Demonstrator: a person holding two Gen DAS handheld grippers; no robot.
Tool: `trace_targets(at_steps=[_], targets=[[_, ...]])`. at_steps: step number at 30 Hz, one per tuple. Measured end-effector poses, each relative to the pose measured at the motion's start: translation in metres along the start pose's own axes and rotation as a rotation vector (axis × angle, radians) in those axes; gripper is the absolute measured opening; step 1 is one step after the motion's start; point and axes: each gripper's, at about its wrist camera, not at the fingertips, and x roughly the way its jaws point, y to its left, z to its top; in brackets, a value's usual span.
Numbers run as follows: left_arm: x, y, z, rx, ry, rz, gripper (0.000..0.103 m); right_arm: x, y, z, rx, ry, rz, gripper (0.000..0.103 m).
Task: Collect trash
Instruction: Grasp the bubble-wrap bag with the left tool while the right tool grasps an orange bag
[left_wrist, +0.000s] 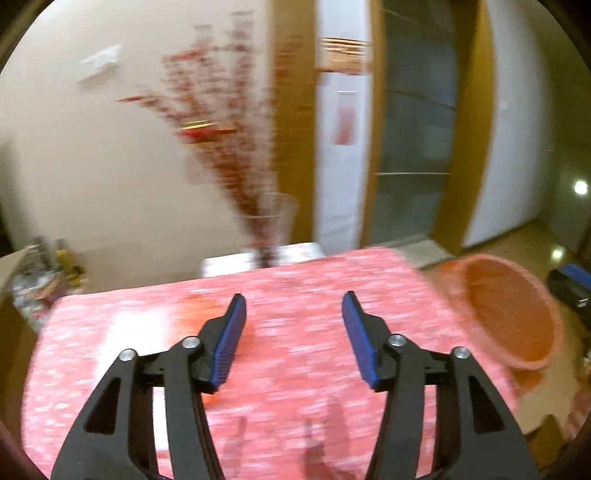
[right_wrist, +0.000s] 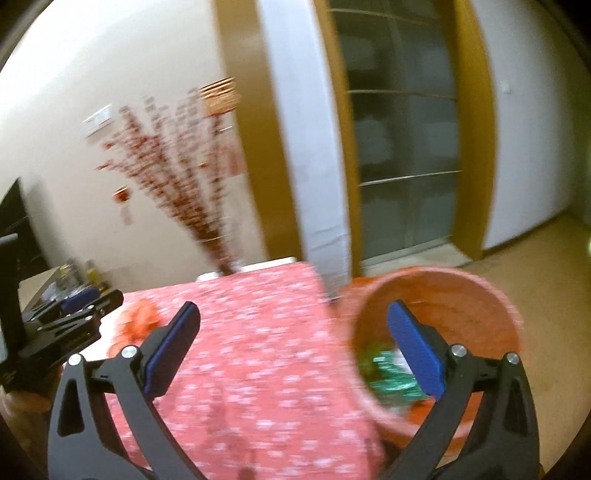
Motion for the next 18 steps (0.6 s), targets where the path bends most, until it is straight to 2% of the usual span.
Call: trace_targets(at_steps=[4,7,11,15,17,18], targets=[[0.013,0.069,-0.013,-0.074,0.07,0.14,0.059,0.02,0.042,-0.002,-0.042,0.021,0.069,0.099],[0.027,0.108,-0.027,-0.115,0.14,0.206,0.06,0.031,0.067,-0.002,-0.058,0.041,0.116,0.099],[0.054,0.14,-0.044,-0.173,0.254,0.21,0.062,0.052,0.104,-0.004,-0.092,0.072,0.162,0.099],[0.078,0.151,-0.061,-0.182,0.348,0.199,0.062,0.072,0.133,-0.009,-0.119,0.106,0.182,0.099],[0.088,0.152,-0.069,-0.184,0.399,0.18,0.056,0.079,0.141,-0.011,-0.13,0.122,0.187,0.099],[0.087,0.154,-0.07,-0.19,0.39,0.184,0.046,0.083,0.146,-0.012,-0.137,0.13,0.188,0.099]])
